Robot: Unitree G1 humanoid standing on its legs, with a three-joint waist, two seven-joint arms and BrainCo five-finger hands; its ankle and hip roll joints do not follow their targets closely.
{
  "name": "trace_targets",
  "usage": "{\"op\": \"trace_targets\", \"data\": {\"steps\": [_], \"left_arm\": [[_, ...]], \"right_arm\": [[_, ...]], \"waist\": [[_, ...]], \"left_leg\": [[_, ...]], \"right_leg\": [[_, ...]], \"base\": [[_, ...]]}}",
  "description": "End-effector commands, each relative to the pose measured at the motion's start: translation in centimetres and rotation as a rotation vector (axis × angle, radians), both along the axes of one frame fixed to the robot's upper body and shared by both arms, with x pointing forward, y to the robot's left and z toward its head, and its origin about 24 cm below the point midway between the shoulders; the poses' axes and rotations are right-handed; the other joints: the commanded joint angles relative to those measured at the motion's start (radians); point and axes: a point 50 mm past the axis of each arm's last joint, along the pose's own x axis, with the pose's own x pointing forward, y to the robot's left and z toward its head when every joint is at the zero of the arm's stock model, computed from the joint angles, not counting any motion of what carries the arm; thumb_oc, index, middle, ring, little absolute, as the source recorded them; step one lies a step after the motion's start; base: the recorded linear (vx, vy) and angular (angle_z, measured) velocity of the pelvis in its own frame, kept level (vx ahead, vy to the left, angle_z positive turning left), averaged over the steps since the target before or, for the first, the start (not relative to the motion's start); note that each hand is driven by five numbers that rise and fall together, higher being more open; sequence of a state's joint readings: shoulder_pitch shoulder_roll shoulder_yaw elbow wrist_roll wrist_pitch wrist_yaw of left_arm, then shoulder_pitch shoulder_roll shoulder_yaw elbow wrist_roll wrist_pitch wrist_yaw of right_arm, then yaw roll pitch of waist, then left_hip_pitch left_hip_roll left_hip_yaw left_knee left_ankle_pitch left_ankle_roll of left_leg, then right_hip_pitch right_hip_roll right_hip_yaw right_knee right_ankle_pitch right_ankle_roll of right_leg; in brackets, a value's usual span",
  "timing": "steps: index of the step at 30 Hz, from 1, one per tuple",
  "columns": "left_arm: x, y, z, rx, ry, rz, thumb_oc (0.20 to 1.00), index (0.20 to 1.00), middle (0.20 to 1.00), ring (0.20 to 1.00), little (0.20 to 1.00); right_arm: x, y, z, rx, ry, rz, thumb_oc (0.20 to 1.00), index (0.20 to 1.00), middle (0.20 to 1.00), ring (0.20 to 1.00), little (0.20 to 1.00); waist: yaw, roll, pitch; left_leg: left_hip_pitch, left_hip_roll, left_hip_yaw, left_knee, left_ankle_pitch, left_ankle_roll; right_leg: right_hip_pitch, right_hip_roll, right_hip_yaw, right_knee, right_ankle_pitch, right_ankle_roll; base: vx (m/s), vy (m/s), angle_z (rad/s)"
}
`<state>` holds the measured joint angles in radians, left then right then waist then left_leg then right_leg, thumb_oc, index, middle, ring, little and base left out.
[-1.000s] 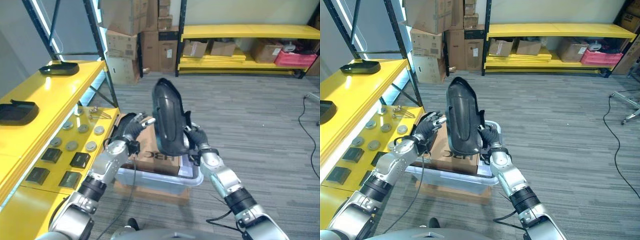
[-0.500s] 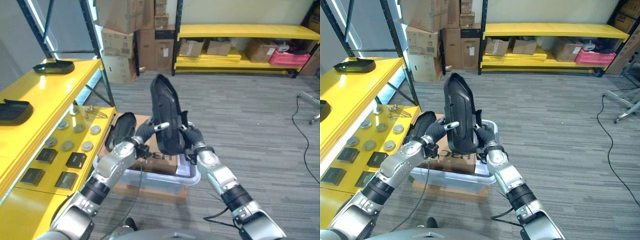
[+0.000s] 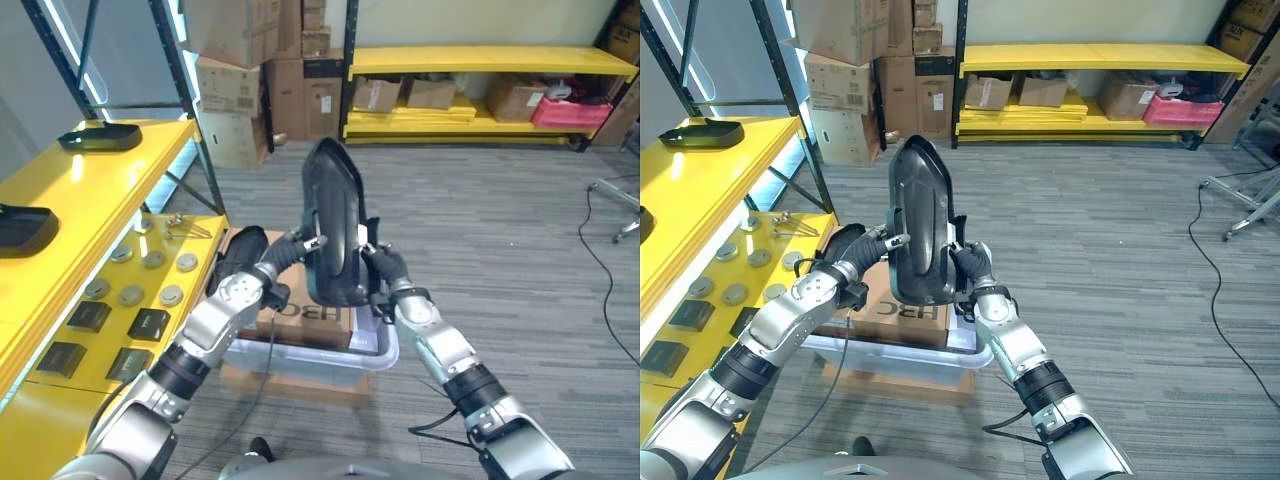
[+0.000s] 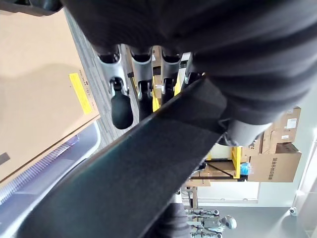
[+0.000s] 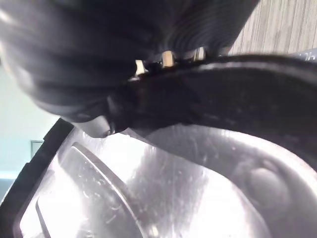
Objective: Move parts from the plastic box to the shelf.
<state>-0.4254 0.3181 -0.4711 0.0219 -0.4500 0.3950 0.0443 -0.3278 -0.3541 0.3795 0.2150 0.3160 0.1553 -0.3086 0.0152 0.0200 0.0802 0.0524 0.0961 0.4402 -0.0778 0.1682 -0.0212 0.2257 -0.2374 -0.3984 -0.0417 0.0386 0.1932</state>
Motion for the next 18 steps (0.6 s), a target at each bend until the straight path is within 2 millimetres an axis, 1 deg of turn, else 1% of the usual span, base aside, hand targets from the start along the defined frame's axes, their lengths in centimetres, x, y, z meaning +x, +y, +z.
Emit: {"op": "trace_targets", "data": {"steps": [1, 12, 13, 14, 18], "left_arm": [[0.34, -4.78, 3.75, -0.111, -0.114, -0.159, 0.200, 0.200, 0.200, 0.200, 0.200], [0.51, -4.86, 3.69, -0.124, -0.131, -0.111, 0.200, 0.200, 0.200, 0.200, 0.200], [0.56, -4.79, 3.72, -0.126, -0.134, -0.102, 0.200, 0.200, 0.200, 0.200, 0.200], [0.62, -4.70, 3.78, -0.132, -0.136, -0.090, 0.200, 0.200, 0.200, 0.200, 0.200], [0.89, -4.23, 3.99, -0.143, -0.151, -0.058, 0.200, 0.200, 0.200, 0.200, 0.200]], "right_arm": [[2.05, 3.49, 5.31, 0.096, -0.192, 0.102, 0.200, 0.200, 0.200, 0.200, 0.200], [2.19, 4.02, 5.62, 0.132, -0.192, 0.104, 0.200, 0.200, 0.200, 0.200, 0.200], [2.20, 4.03, 5.66, 0.139, -0.189, 0.107, 0.545, 0.545, 0.545, 0.545, 0.545], [2.21, 4.03, 5.68, 0.143, -0.185, 0.106, 1.000, 1.000, 1.000, 1.000, 1.000], [2.20, 4.00, 5.61, 0.157, -0.173, 0.095, 1.000, 1.000, 1.000, 1.000, 1.000]], "waist": [[0.029, 0.014, -0.015], [0.031, 0.012, -0.013], [0.032, 0.011, -0.014], [0.032, 0.011, -0.014], [0.034, 0.010, -0.015]], "left_leg": [[0.090, 0.024, -0.047, 0.075, -0.183, -0.039], [0.095, 0.027, -0.047, 0.067, -0.176, -0.043], [0.094, 0.027, -0.048, 0.068, -0.176, -0.043], [0.094, 0.027, -0.049, 0.067, -0.176, -0.044], [0.095, 0.026, -0.051, 0.062, -0.175, -0.044]], "right_leg": [[-0.058, 0.026, -0.050, 0.042, -0.048, -0.001], [-0.054, 0.028, -0.053, 0.037, -0.045, -0.002], [-0.054, 0.028, -0.054, 0.036, -0.044, -0.002], [-0.053, 0.028, -0.054, 0.035, -0.044, -0.002], [-0.052, 0.028, -0.055, 0.033, -0.043, -0.001]], "base": [[0.00, 0.000, 0.00], [0.00, 0.000, 0.00], [0.00, 0.000, 0.00], [0.00, 0.000, 0.00], [0.00, 0.000, 0.00]]}}
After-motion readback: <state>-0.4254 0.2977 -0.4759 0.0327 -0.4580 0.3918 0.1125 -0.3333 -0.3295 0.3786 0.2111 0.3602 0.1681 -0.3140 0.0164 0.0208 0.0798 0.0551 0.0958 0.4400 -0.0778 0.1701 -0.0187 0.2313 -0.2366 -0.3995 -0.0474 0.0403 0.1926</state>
